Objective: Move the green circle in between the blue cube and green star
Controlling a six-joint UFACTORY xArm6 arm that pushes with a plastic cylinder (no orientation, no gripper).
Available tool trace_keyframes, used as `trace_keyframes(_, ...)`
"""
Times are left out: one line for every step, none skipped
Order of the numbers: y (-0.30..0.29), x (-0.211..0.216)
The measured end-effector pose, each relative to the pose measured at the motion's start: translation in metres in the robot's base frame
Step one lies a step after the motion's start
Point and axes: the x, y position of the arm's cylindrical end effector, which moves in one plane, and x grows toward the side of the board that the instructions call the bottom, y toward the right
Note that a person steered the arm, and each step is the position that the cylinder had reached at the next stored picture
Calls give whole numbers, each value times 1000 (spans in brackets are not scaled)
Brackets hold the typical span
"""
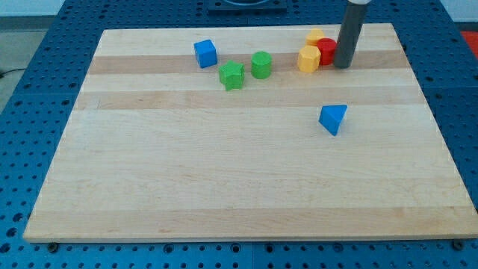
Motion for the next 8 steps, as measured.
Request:
trace_keyframes(0,0)
trace_keyframes(-14,10)
trace_keyframes(-37,42)
trace_keyframes(-82,68)
trace_keyframes(-93,62)
trace_keyframes(-94,29)
trace_keyframes(-109,4)
trace_keyframes(-145,-5)
